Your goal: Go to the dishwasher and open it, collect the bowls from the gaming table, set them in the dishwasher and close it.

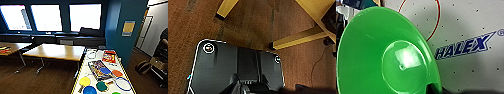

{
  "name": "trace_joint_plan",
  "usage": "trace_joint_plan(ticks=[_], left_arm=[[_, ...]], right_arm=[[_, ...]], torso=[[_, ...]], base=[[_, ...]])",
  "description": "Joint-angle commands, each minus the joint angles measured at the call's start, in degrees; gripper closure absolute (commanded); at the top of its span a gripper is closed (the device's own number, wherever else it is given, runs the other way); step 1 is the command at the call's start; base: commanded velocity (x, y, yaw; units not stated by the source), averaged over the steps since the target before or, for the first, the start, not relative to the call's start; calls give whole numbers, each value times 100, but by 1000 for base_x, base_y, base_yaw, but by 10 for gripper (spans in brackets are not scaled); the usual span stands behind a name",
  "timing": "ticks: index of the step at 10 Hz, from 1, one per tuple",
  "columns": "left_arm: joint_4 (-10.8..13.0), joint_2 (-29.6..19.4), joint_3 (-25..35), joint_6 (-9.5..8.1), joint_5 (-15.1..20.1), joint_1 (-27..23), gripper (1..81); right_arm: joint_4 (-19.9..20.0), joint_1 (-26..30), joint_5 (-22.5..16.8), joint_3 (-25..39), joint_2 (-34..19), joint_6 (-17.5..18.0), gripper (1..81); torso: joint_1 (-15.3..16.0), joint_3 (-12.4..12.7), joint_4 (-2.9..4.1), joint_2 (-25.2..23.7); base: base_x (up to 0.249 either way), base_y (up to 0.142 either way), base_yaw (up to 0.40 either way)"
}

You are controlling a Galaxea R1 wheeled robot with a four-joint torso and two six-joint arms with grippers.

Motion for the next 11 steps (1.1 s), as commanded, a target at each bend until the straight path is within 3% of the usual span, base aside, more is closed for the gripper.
trace_joint_plan(ticks=[1, 6, 8, 11], left_arm=[[35, -234, 112, -52, 239, -281, 10], [70, -155, 76, -52, 239, -281, 10], [106, -163, 138, -52, 230, -281, 10], [114, -382, 688, -43, 212, -464, 10]], right_arm=[[22, 542, -661, -609, 85, -54, 811], [418, 717, -970, -120, -327, -150, 811], [409, 893, -838, 815, -874, -142, 811], [313, 859, 161, 2926, -2127, -142, 811]], torso=[[0, 0, 0, 0], [0, 0, 0, 0], [0, 0, 0, 0], [0, 0, 0, 0]], base=[[0, 0, 0], [0, 0, 0], [0, 0, 0], [0, 0, 0]])
